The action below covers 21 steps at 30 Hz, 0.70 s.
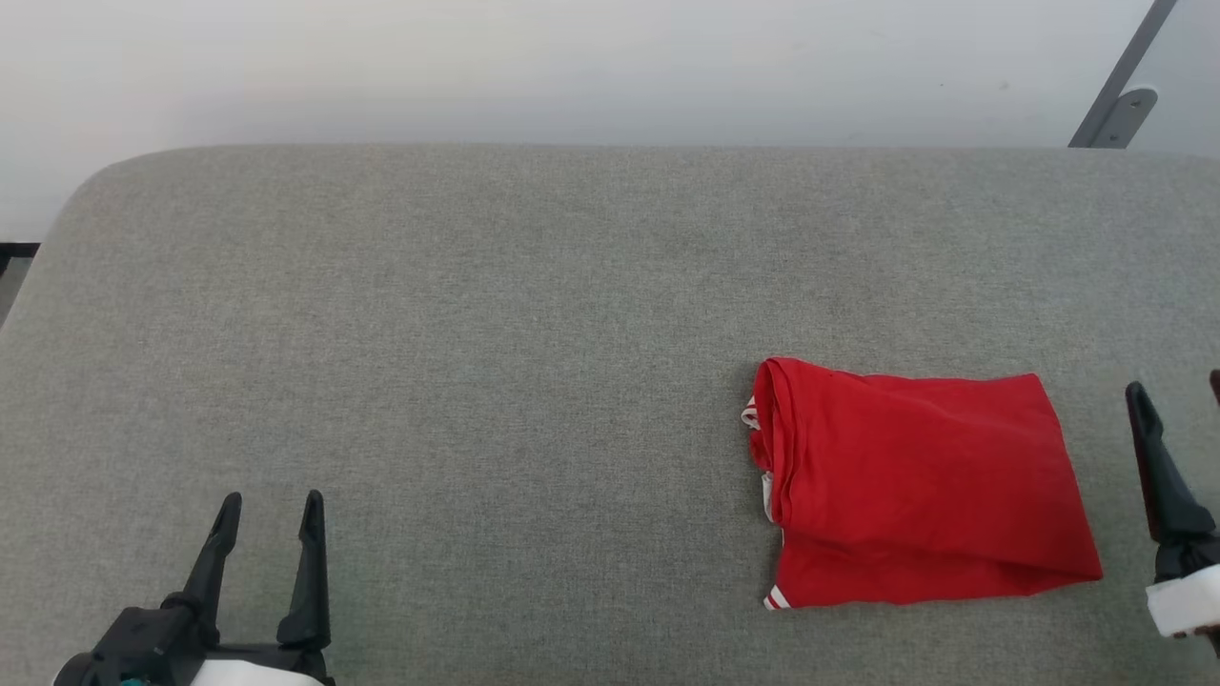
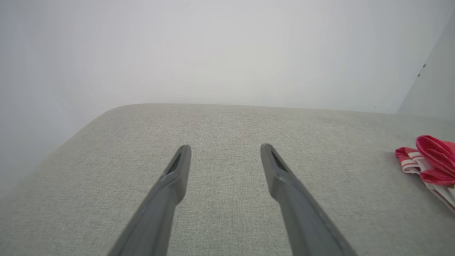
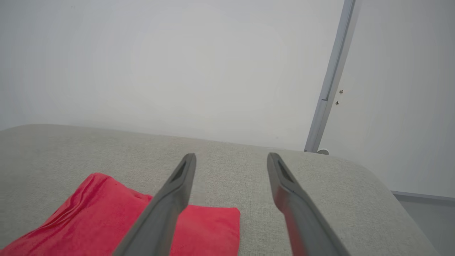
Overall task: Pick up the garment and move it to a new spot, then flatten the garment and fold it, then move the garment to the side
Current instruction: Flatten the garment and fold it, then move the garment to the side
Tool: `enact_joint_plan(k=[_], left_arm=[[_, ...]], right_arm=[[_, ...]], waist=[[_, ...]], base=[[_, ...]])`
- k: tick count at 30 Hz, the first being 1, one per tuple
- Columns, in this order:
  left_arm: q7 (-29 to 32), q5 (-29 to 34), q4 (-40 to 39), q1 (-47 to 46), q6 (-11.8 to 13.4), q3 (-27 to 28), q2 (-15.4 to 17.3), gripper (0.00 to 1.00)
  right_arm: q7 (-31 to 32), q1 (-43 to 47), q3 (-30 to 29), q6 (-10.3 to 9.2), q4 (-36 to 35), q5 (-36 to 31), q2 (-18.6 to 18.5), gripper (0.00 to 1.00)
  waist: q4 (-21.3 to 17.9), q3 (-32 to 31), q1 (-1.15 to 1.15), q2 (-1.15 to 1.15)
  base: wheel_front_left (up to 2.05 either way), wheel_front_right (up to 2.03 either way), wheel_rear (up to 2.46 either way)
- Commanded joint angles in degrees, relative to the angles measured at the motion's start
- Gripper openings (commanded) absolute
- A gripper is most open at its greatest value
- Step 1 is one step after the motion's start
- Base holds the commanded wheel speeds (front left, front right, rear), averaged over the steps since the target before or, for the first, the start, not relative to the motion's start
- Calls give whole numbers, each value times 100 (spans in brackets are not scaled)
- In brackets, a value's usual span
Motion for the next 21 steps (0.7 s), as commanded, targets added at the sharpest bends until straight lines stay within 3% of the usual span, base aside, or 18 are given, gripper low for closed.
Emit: enact_joint_plan(k=[1, 8, 14, 17, 21], left_arm=[[-30, 83, -33, 42, -6, 22, 11, 100], [-30, 87, -85, -42, -6, 15, 15, 100], [-31, 59, -71, -148, -6, -8, -2, 100], [-31, 52, -71, -262, -6, -68, 0, 100], [-31, 104, -76, -596, -6, -260, 85, 100]], right_arm=[[-24, 67, -7, -1, -43, -35, 32, 100], [35, 67, -27, -1, -69, -51, 60, 100], [525, -96, 0, -1, 16, -69, -58, 100], [1125, -309, 106, -1, 58, -71, -198, 100], [2426, -621, 424, -1, 81, 181, -547, 100]], waist=[[1, 9, 0, 0], [-4, 68, 0, 0], [-31, 233, 0, 0], [-39, 409, 0, 0], [-3, 784, 0, 0]], base=[[0, 0, 0], [0, 0, 0], [0, 0, 0], [0, 0, 0], [0, 0, 0]])
